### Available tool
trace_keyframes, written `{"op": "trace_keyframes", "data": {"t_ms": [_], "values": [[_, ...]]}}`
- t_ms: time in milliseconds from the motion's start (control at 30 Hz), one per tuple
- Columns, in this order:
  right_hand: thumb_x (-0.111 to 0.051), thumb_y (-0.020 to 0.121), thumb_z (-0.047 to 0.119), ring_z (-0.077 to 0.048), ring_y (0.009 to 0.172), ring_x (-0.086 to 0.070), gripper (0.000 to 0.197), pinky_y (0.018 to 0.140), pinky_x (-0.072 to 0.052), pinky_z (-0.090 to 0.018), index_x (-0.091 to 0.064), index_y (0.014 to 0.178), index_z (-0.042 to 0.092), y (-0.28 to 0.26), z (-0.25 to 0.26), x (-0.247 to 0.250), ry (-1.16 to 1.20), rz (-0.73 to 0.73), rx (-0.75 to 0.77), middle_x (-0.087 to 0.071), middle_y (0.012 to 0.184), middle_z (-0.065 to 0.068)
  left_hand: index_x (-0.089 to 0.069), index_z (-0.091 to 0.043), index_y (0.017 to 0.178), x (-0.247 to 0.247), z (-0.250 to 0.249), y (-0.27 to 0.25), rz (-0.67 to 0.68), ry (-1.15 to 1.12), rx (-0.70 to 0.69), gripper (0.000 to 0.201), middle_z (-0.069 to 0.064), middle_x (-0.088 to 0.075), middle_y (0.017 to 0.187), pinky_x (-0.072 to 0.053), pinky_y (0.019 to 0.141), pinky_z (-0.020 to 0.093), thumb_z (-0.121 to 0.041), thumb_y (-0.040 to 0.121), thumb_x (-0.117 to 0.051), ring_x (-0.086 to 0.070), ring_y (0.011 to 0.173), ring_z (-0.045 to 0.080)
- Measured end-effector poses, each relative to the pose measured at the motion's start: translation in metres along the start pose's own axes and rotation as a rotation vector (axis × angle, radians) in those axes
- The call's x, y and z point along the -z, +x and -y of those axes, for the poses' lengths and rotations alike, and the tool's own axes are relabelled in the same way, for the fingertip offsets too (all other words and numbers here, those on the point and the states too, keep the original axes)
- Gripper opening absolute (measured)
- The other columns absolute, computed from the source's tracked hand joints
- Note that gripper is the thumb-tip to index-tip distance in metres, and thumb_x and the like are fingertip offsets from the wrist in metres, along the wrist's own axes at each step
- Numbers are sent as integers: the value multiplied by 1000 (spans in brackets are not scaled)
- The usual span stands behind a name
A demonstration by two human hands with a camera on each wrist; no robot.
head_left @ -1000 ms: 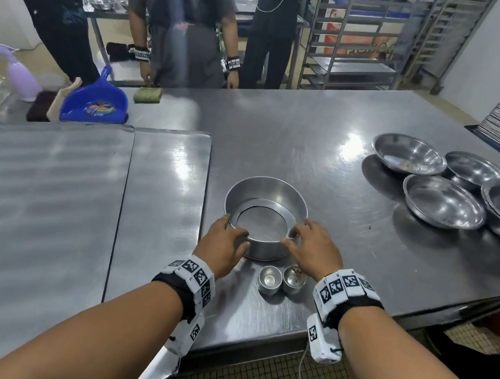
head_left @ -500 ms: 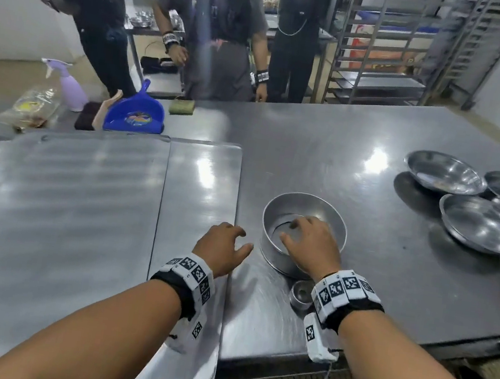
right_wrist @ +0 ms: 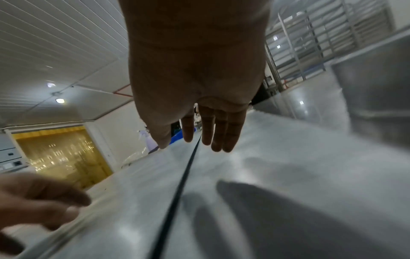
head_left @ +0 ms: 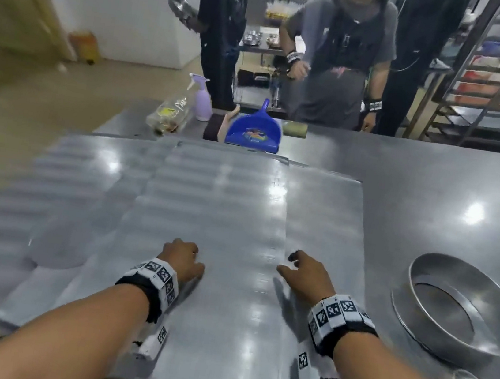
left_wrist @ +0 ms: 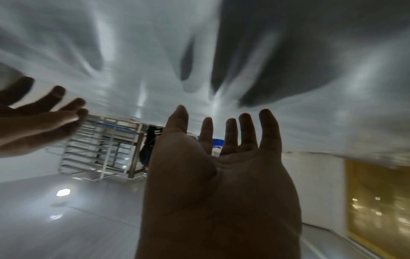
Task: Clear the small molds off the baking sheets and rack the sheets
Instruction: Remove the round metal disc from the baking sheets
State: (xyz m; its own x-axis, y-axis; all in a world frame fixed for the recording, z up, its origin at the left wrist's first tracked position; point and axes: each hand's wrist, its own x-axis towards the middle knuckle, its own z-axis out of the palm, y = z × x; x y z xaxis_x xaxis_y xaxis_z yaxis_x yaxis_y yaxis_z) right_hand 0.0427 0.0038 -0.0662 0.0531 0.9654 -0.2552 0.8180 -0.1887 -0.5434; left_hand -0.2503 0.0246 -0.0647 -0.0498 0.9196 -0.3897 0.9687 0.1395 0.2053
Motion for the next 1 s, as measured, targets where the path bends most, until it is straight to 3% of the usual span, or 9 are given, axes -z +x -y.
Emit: {"op": "trace_keyframes", "data": {"t_ms": [67, 233, 333, 400, 467, 633, 800, 900, 1000], "values": [[-64, 90, 44, -25, 120, -58, 55, 99, -46, -34, -53, 137, 18, 14, 18, -20, 30, 4, -67, -60, 135, -8, -60, -20, 129, 11, 44, 7, -11, 33, 49, 56, 15, -53, 133, -48, 101, 46, -49, 80, -55, -48, 123, 39], [-68, 86, 42, -35, 123, -55, 74, 97, -47, -38, -41, 148, 10, 32, 34, -51, 95, -106, -239, -47, 143, -18, -47, -33, 141, 32, 127, 27, -98, 4, 155, 61, 12, -42, 143, -39, 104, 50, -53, 85, -55, -36, 132, 37], [-69, 87, 45, -36, 132, -50, 79, 107, -43, -41, -39, 150, 8, 33, 30, -58, 130, -138, -280, -47, 149, -17, -37, -27, 148, 36, 153, 44, -152, -126, 207, 76, 16, -37, 146, -38, 107, 49, -55, 81, -61, -33, 133, 41], [-69, 88, 47, -34, 135, -48, 79, 111, -40, -43, -39, 151, 8, 31, 29, -59, 141, -145, -295, -47, 151, -15, -28, -22, 154, 36, 160, 55, -165, -314, 242, 92, 20, -36, 148, -38, 109, 46, -52, 78, -71, -38, 134, 43], [-68, 90, 44, -34, 134, -49, 75, 109, -40, -42, -40, 150, 9, 30, 32, -60, 158, -163, -297, -49, 149, -15, -30, -13, 153, 34, 165, 65, -166, -493, 256, 97, 22, -41, 147, -41, 106, 42, -48, 76, -79, -46, 132, 41], [-69, 89, 46, -32, 132, -52, 78, 104, -42, -39, -36, 151, 13, 20, 39, -62, 248, -201, -313, -52, 147, -11, -67, -5, 119, 33, 171, 76, -239, -645, 210, 58, 17, -70, 120, -49, 85, 33, -33, 73, -86, -67, 107, 34], [-75, 81, 48, -30, 124, -59, 82, 104, -47, -41, -41, 148, 15, 15, 30, -59, 377, -260, -313, -59, 140, -9, -72, -7, 107, 34, 158, 67, -275, -719, 170, 40, 11, -75, 104, -49, 78, 30, -25, 73, -85, -67, 85, 26], [-77, 82, 42, -30, 121, -60, 78, 101, -47, -37, -44, 146, 13, 5, 21, -48, 426, -288, -311, -61, 136, -9, -72, -8, 106, 32, 142, 62, -288, -736, 148, 37, 10, -74, 101, -47, 77, 29, -22, 74, -84, -64, 82, 24], [-77, 80, 46, -29, 119, -61, 76, 100, -48, -38, -48, 143, 14, -6, 1, -34, 421, -323, -326, -61, 135, -7, -71, -8, 106, 28, 115, 57, -281, -762, 115, 36, 8, -73, 99, -47, 77, 29, -21, 74, -82, -65, 84, 25]]}}
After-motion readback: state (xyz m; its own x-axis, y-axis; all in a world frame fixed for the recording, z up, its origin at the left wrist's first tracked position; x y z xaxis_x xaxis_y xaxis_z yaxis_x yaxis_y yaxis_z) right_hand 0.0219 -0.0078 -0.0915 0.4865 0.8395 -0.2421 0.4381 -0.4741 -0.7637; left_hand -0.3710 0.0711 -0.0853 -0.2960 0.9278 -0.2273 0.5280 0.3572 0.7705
